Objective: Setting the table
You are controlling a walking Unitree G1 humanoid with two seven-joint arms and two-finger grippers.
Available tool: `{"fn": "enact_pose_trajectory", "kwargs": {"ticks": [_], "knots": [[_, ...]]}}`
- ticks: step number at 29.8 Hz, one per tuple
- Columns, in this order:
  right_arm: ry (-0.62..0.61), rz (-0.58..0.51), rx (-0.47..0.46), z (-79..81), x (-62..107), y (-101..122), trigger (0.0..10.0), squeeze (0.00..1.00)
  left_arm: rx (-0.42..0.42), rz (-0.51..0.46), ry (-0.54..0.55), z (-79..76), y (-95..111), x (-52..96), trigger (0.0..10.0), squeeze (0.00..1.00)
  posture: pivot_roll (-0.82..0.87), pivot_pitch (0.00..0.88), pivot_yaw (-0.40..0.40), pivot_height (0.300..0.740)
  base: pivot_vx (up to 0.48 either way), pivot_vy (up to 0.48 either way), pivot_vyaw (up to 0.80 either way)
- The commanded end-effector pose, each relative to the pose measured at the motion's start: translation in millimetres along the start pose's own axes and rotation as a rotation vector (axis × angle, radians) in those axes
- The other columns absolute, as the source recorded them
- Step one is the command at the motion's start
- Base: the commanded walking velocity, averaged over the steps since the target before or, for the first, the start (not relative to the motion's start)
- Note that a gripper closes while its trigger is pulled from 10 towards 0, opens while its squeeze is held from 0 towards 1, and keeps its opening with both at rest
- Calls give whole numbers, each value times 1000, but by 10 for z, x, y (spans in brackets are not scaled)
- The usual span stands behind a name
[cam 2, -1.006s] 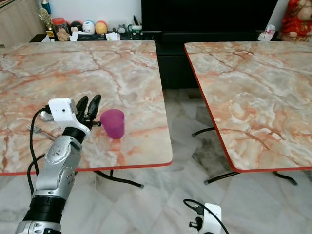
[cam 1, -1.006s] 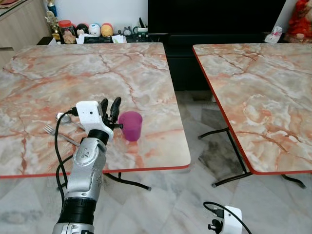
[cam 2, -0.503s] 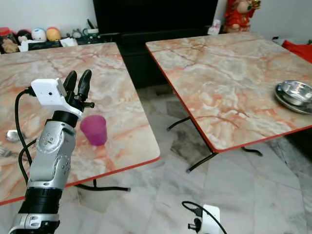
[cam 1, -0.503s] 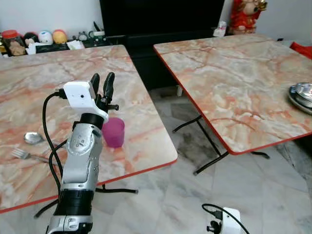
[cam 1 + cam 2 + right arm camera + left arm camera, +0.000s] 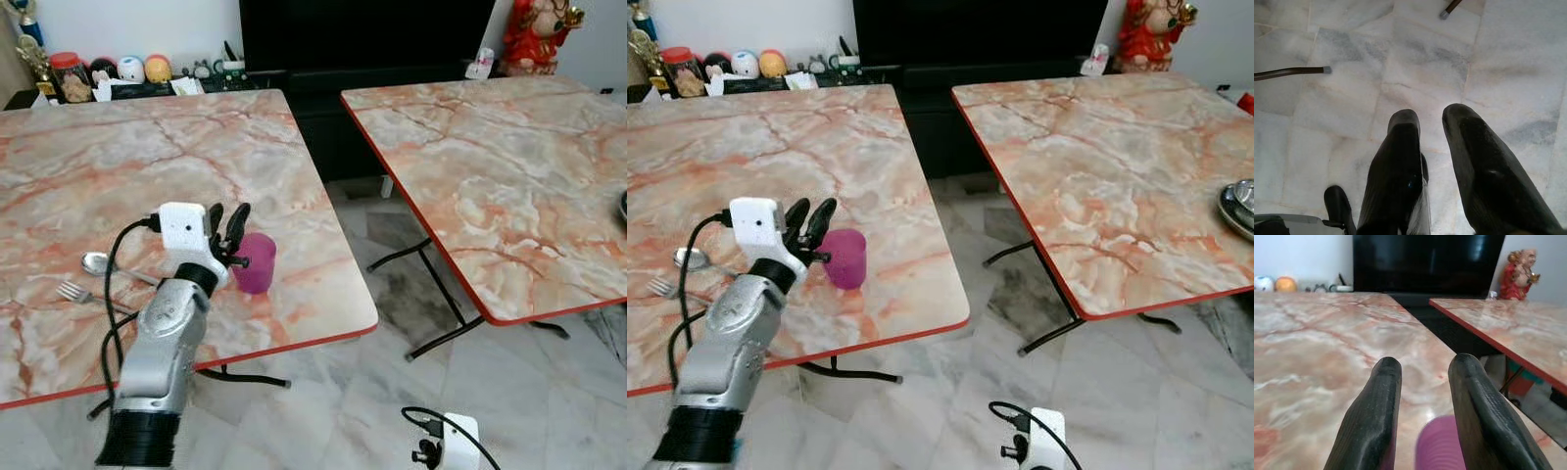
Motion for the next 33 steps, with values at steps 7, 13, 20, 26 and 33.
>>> {"fn": "enact_pose_trajectory", "kwargs": {"ticks": [7,13,20,26,33], "knots": [[6,11,16,-12,1,-14,10000,0,50,149,17,7,-77,-7,10000,725,79,18,-9,736,0,0,0],[5,15,18,-16,1,-18,10000,0,80,228,31,-3,-151,0,10000,1000,79,19,-9,736,0,0,0],[4,17,17,-16,1,-20,10000,0,118,251,101,71,-113,-21,10000,0,79,21,-10,736,0,0,0],[5,18,18,-16,1,-21,10000,0,113,251,110,85,-71,-31,10000,0,79,21,-10,736,0,0,0],[5,19,17,-16,1,-22,10000,0,97,281,81,28,-71,-46,10000,0,80,21,-9,736,0,0,0]]}}
Point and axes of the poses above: a point about 5 cm out from each wrist's last joint towards the gripper, its own x axis pointing back from the gripper into the wrist, its own y axis along the axis of the wrist's last joint, z = x × y, the point moved 3 cm from there along -x, pointing out of the wrist towards the gripper, and after that the axes turned 3 degrees about x, right-handed, at the moved point
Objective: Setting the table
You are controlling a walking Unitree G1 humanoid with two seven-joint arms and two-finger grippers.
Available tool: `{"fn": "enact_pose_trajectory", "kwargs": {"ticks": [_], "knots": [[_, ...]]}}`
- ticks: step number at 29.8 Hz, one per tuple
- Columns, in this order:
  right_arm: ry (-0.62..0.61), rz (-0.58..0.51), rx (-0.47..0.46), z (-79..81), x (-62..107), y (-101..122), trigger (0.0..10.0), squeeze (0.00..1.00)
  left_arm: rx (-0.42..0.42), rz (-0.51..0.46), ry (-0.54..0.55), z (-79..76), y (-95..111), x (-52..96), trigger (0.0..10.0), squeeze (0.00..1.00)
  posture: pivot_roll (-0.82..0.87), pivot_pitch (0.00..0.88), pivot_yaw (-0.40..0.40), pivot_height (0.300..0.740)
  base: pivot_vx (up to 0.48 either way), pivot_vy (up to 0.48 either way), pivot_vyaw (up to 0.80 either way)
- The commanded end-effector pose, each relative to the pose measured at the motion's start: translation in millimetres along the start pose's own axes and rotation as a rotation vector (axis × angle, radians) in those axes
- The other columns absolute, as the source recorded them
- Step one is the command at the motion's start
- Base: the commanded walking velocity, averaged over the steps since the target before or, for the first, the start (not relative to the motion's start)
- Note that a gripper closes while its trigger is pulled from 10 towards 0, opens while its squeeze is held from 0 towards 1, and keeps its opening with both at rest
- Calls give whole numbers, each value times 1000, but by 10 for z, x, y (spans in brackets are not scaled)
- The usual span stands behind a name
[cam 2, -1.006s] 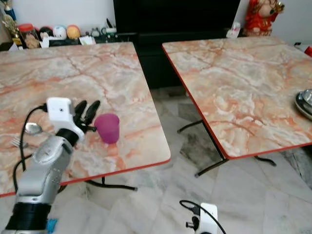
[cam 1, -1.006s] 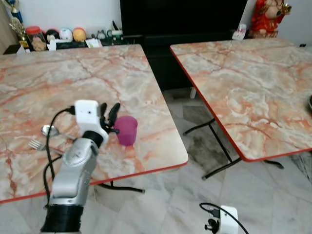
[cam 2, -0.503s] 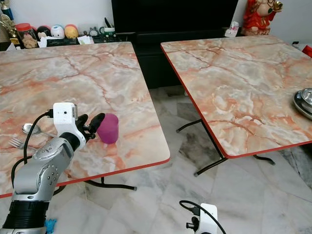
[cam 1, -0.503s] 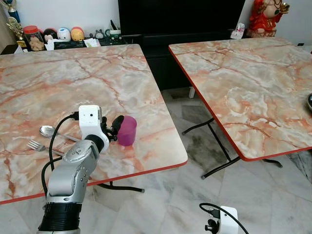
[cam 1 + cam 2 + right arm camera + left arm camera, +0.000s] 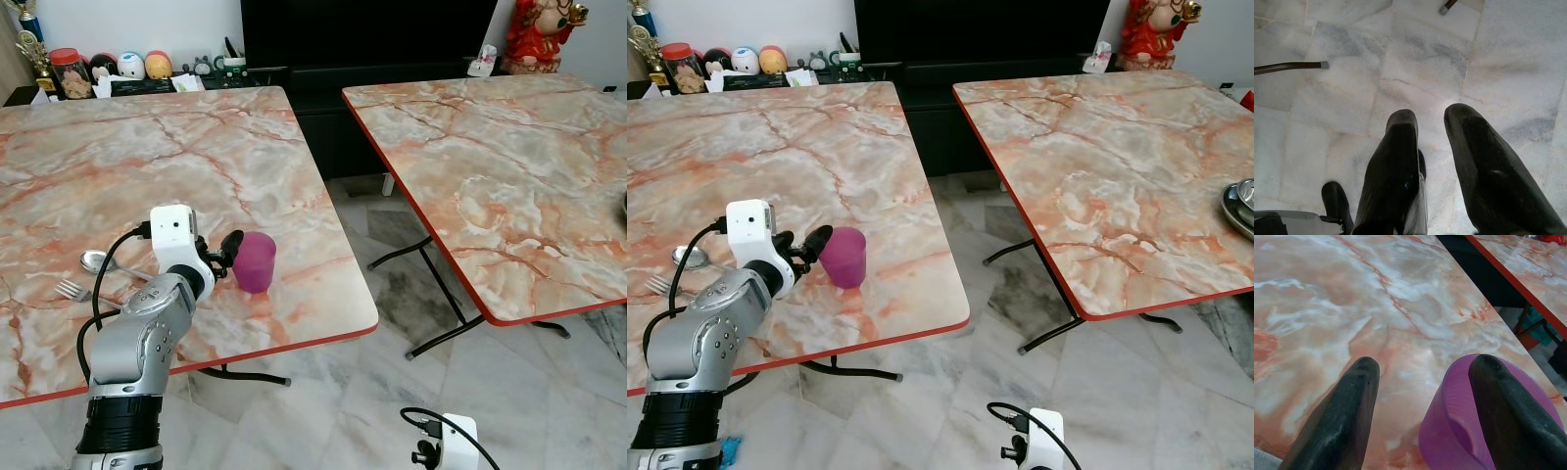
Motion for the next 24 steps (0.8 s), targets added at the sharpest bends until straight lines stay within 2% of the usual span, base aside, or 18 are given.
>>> {"fn": "enact_pose_trajectory", "kwargs": {"ticks": [1,14,24], "knots": [[0,9,10,-17,2,-13,10000,0,-28,-27,-21,-61,112,16,10000,0,80,21,-9,736,0,0,0],[1,9,9,-13,2,-13,10000,0,-99,8,-44,-117,71,-3,10000,0,79,23,-8,736,0,0,0],[1,10,9,-11,2,-16,10000,0,-108,24,-43,-127,39,-3,10000,0,78,24,-7,736,0,0,0]]}}
Point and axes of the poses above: a point about 5 cm out from each wrist's last joint towards the gripper, its own x axis pointing back from the gripper into the wrist, its own y axis along the axis of the wrist's last joint, z = x × y, the point moved 3 cm from there along -x, pointing out of the wrist towards the gripper, and after that the axes turned 3 degrees about x, right-handed, at the moved point
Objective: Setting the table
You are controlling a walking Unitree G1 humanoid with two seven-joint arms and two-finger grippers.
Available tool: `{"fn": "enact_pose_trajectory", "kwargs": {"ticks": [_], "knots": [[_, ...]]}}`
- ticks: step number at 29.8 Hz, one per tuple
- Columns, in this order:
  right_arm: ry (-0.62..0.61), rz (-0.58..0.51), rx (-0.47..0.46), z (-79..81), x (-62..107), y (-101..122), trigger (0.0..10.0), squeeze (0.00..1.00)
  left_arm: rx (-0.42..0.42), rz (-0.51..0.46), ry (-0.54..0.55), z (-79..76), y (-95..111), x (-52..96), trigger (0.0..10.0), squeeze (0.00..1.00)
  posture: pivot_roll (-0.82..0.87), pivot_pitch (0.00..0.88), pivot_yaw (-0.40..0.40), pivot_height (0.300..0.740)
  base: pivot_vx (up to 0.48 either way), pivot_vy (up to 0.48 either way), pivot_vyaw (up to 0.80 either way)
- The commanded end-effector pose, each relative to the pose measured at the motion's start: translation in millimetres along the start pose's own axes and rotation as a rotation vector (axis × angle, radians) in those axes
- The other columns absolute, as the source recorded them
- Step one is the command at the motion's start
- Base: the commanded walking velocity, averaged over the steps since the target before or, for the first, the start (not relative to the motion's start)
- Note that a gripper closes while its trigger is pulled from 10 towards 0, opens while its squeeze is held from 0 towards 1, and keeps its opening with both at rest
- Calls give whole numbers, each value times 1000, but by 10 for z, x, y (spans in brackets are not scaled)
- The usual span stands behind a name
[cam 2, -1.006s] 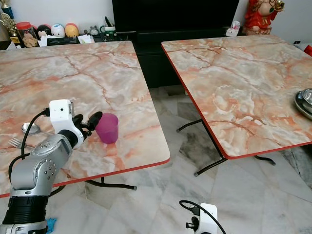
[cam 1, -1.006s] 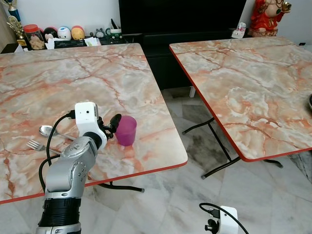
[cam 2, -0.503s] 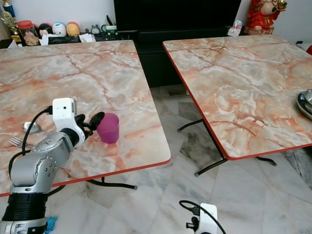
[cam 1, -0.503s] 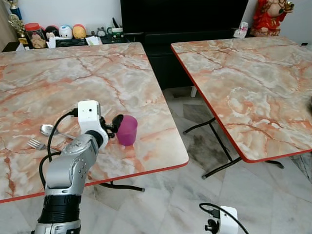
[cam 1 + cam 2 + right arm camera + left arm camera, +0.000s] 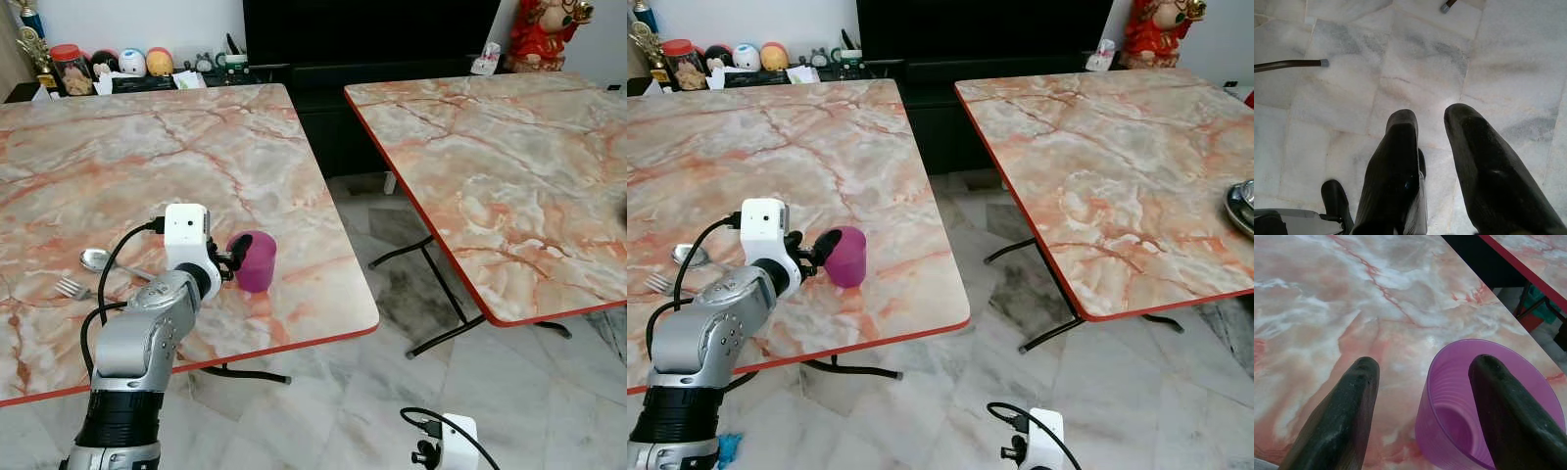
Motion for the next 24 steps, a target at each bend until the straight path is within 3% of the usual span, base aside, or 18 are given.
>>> {"fn": "enact_pose_trajectory", "kwargs": {"ticks": [1,6,7,8,9,10,24], "knots": [[0,10,9,-13,2,-16,10000,0,-25,-12,-1,-28,58,14,10000,0,77,25,-7,736,0,0,0],[1,11,9,-13,3,-18,10000,0,-29,-2,1,-22,37,13,9961,0,78,24,-7,736,0,0,0],[1,11,10,-14,3,-17,10000,0,-29,-2,2,-23,36,13,7529,0,77,24,-7,736,0,0,0],[1,11,11,-14,2,-16,10000,0,-30,-1,3,-25,34,10,4000,0,77,24,-7,736,0,0,0],[1,11,11,-14,2,-16,10000,0,-30,-1,3,-25,34,10,4000,0,77,24,-7,736,0,0,0],[2,11,12,-13,2,-15,10000,0,-28,-2,-2,-33,35,8,0,0,77,24,-7,736,0,0,0],[7,10,18,-11,2,-14,10000,0,-54,-2,0,-26,46,11,0,0,78,26,-7,736,0,0,0]]}}
Point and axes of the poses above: a point about 5 cm out from each wrist's last joint towards the gripper, its own x axis pointing back from the gripper into the wrist, its own y axis along the axis of the wrist's last joint, z = x × y, the point moved 3 cm from there along -x, pointing out of the wrist towards the gripper, and after that the axes turned 3 degrees about x, right-handed, at the moved point
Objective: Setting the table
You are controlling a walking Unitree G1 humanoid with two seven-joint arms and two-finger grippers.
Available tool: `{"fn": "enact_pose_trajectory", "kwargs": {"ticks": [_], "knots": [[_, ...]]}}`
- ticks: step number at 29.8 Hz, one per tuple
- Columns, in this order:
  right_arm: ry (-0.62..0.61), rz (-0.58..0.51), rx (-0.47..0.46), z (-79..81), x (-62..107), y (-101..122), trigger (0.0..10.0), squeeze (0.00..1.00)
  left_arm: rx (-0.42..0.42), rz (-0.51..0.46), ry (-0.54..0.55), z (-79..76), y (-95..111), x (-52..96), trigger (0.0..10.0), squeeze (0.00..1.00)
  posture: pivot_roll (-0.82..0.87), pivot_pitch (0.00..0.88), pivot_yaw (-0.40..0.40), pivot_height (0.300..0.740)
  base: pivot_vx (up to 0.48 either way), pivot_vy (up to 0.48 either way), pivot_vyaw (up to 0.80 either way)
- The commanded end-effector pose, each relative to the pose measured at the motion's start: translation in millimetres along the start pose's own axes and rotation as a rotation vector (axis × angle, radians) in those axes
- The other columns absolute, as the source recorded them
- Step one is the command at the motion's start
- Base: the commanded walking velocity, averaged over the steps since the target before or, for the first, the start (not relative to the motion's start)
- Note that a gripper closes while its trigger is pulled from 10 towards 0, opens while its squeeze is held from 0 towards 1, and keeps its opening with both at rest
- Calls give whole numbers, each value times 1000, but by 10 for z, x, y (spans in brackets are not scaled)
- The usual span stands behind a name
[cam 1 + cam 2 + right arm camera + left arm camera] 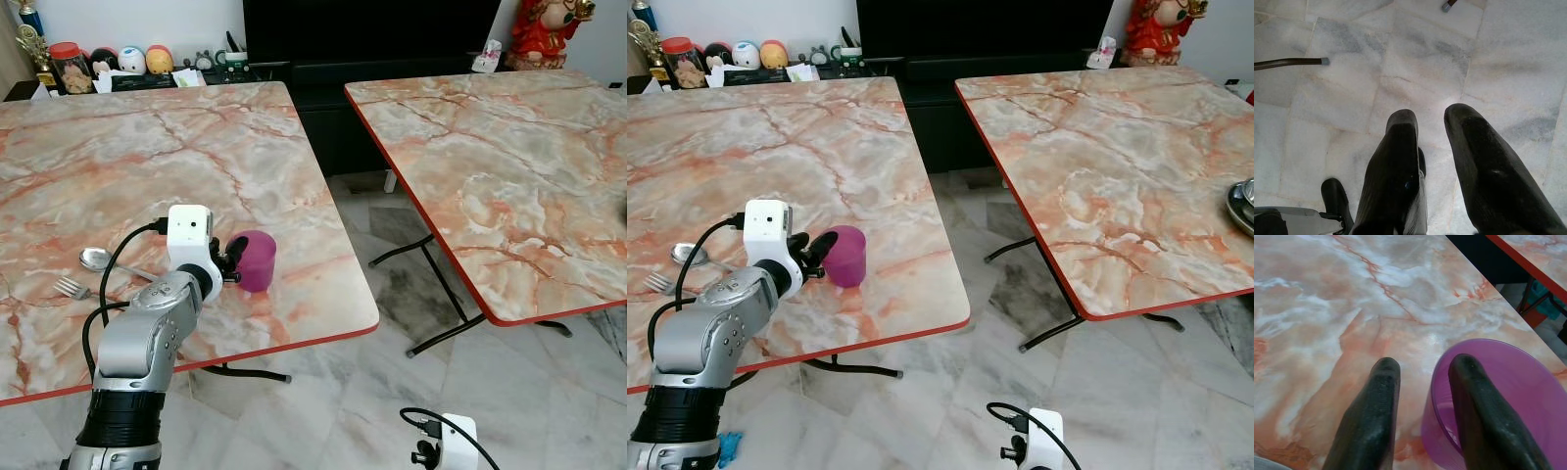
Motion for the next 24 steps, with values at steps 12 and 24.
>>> {"fn": "enact_pose_trajectory", "kwargs": {"ticks": [12,24], "knots": [[3,6,14,-19,1,-6,10000,0,-67,-11,7,-5,56,10,0,0,78,25,-8,736,0,0,0],[6,6,19,-22,2,-7,10000,0,-38,-89,56,41,146,27,0,0,77,25,-9,736,0,0,0]]}}
Point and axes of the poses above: a point about 5 cm out from each wrist's last joint towards the gripper, its own x axis pointing back from the gripper into the wrist, its own y axis along the axis of the wrist's last joint, z = x × y, the point moved 3 cm from there along -x, pointing out of the wrist towards the gripper, and after that the axes turned 3 degrees about x, right-handed, at the moved point
